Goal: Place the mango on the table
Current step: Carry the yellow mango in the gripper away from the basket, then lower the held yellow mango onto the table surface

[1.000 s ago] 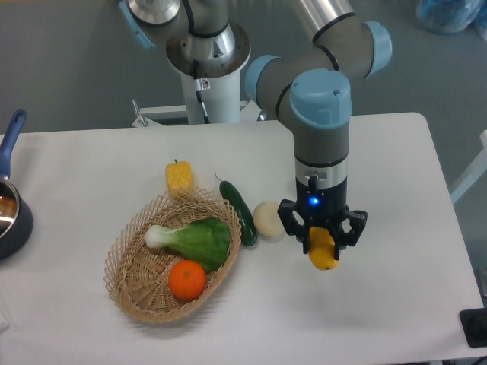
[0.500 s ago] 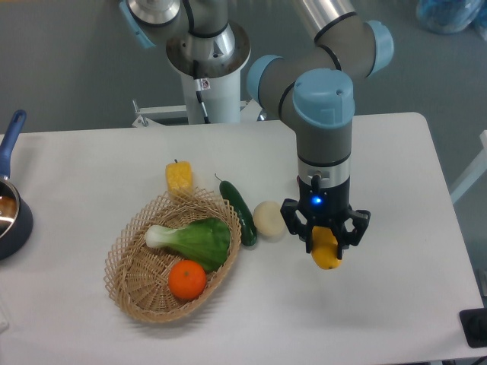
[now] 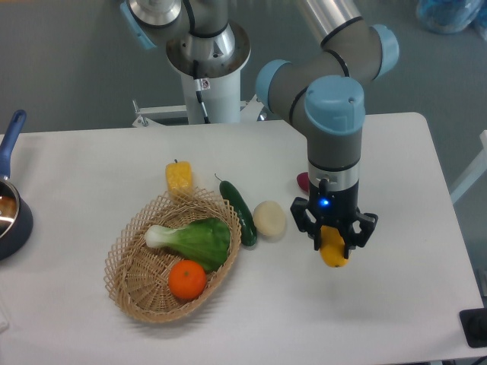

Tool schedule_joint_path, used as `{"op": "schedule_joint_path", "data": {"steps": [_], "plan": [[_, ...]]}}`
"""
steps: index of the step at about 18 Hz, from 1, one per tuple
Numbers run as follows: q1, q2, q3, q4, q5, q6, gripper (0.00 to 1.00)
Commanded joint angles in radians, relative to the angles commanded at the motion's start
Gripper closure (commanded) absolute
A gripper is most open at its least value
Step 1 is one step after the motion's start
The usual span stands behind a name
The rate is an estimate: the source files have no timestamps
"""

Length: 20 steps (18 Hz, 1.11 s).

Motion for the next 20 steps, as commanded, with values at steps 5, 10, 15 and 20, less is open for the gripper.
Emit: {"op": "schedule_joint_path", "data": {"steps": [5, 10, 15, 20], "plan": [[0.051, -0.045, 0.0, 0.0, 0.0, 0.169, 0.54], [0.051, -0.114, 0.055, -0.002, 0.0, 0.146, 0.54], [0.051, -0.204, 0.146, 0.011, -0.006, 0.083, 0.54], [0.051, -0.236, 0.164, 0.011, -0.006, 0.063, 0.53]]}}
